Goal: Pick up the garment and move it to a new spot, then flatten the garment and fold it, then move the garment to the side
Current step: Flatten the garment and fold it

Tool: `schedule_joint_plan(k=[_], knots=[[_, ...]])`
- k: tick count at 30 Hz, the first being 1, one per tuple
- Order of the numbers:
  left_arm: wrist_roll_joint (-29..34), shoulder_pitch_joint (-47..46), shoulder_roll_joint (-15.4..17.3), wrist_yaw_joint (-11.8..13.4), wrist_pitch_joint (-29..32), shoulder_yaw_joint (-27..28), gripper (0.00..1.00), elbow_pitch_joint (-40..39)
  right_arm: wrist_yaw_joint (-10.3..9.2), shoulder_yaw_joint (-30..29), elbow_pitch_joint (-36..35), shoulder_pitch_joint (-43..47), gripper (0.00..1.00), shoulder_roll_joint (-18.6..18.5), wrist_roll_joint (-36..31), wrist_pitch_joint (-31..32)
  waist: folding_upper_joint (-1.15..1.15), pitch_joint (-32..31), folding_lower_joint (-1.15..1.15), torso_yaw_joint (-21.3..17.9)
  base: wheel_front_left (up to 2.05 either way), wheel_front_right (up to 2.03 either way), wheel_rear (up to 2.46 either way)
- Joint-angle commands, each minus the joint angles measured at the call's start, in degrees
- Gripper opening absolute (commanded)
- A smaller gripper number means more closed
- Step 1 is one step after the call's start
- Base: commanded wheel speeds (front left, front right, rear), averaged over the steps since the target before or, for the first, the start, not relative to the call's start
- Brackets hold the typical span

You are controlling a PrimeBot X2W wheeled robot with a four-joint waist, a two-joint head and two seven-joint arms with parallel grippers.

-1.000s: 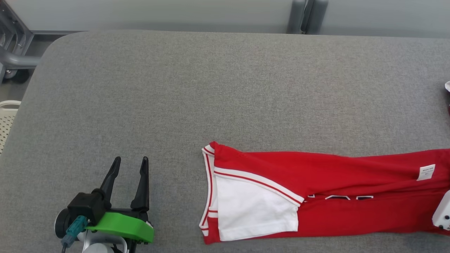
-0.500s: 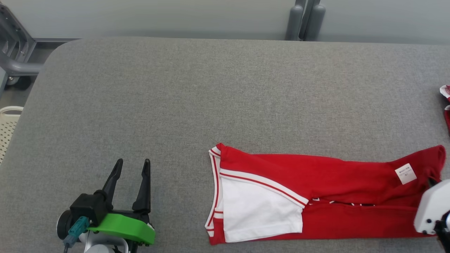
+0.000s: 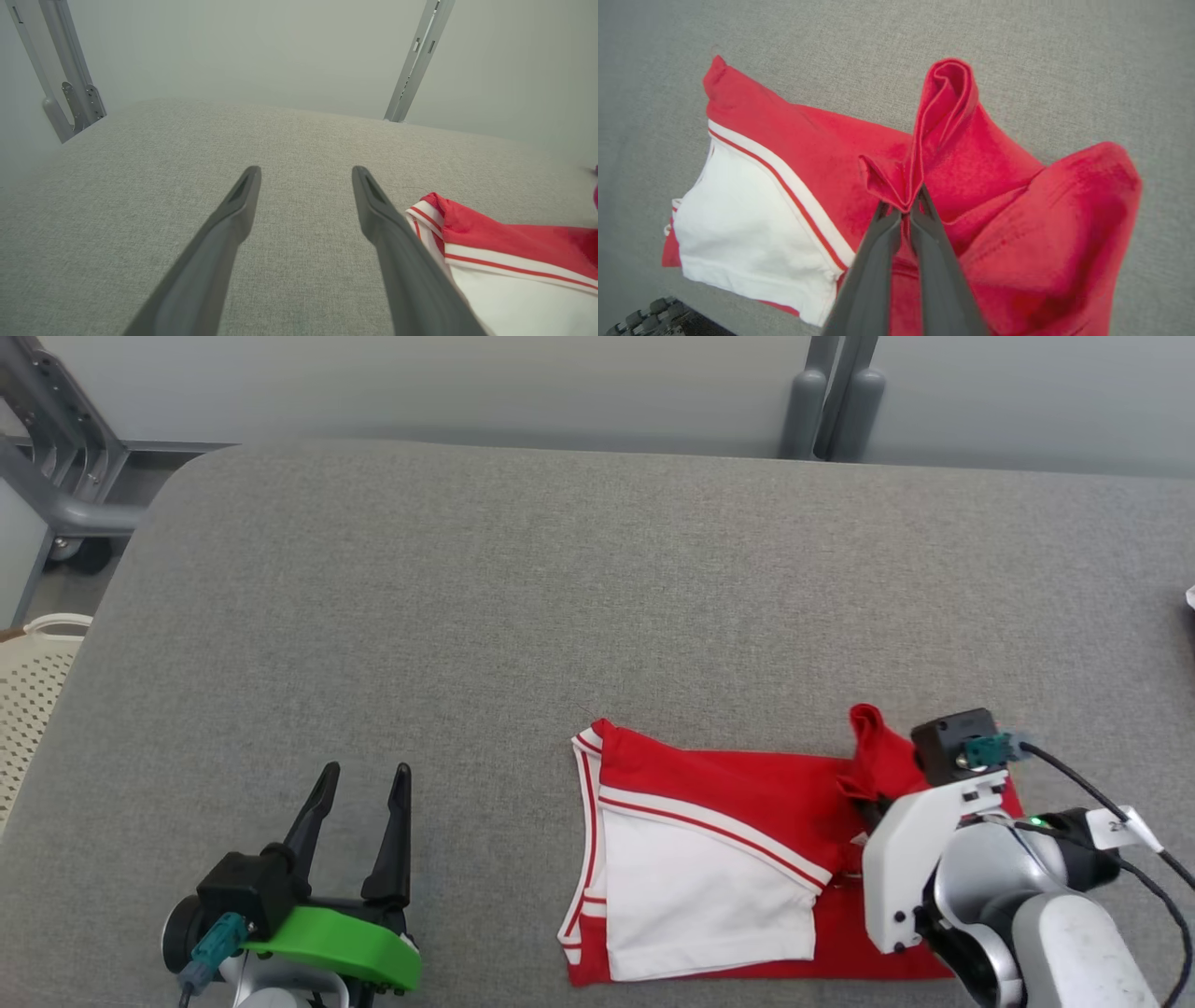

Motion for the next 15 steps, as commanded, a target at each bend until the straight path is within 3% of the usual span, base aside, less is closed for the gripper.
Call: schedule_joint_plan(k=[1,15], knots=[[-0.3,0.4,0.4,-0.1,-0.1,0.1,1.00,-0.2,-0.05,0.9,0.7,-1.1,0.00,0.0,0.7,-0.6,0.00,-0.1,0.00,0.4,0.00,0.00,0.00],[-0.4,0.0,0.2,-0.1,-0.1,0.6,1.00,-0.3,-0.05,13.7,8.9,-8.5,0.00,0.8,4.7,-3.8,0.00,0.5,0.00,1.4,0.00,0.00,0.00]])
